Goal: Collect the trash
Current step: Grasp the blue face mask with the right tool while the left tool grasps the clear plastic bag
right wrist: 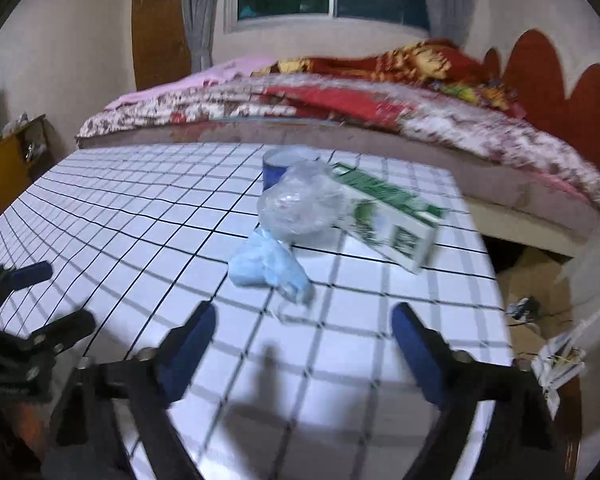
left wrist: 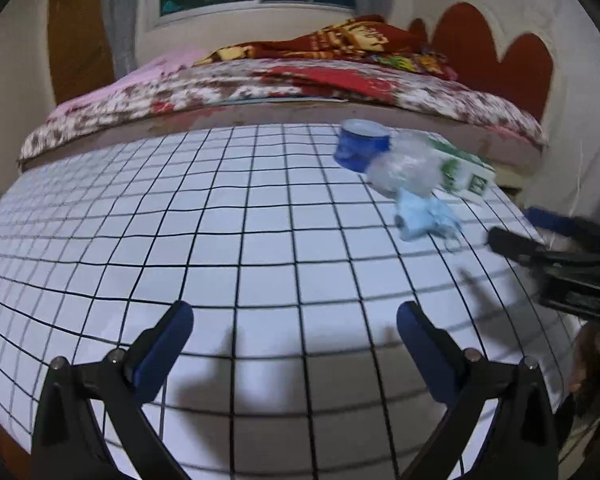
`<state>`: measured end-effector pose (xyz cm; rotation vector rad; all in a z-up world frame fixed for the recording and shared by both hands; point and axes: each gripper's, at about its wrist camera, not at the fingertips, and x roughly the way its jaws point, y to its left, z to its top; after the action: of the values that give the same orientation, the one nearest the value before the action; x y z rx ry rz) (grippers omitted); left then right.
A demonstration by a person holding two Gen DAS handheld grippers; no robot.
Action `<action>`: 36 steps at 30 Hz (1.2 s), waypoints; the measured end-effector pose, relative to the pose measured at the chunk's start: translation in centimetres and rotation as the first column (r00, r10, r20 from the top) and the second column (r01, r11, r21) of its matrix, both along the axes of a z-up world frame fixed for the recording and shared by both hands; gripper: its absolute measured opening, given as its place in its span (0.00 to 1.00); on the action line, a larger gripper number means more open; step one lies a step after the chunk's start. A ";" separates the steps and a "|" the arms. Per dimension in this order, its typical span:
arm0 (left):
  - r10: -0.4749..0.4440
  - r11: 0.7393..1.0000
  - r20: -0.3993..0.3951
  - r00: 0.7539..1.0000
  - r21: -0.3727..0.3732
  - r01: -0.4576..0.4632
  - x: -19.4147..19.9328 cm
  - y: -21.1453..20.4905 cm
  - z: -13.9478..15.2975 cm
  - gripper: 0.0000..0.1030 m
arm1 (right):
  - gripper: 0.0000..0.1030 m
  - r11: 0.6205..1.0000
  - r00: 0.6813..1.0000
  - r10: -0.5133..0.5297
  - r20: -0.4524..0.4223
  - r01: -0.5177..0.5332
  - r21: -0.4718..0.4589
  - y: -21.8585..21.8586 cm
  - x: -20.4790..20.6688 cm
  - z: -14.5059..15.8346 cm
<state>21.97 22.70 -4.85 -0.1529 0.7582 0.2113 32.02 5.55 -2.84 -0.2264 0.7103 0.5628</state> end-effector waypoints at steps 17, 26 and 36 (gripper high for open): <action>-0.092 0.993 0.013 0.996 -0.077 0.093 5.2 -1.3 -0.7 0.88 | 0.23 0.999 0.997 0.052 -0.055 -0.053 -0.009 -0.5 1.7 -1.2; -0.185 0.982 0.019 0.983 -0.044 0.186 12.1 -6.6 0.0 0.84 | 0.22 0.974 0.974 -0.220 -0.045 0.222 0.038 -10.0 5.9 0.6; -0.164 0.987 -0.055 0.985 -0.013 0.163 18.5 -7.7 -1.1 0.66 | 0.22 0.961 0.959 -0.267 -0.094 0.272 0.040 -11.5 9.6 -0.3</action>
<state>40.49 14.97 -5.97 -0.0924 0.8228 0.0565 41.59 -5.93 -3.18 -0.0539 0.7956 0.3310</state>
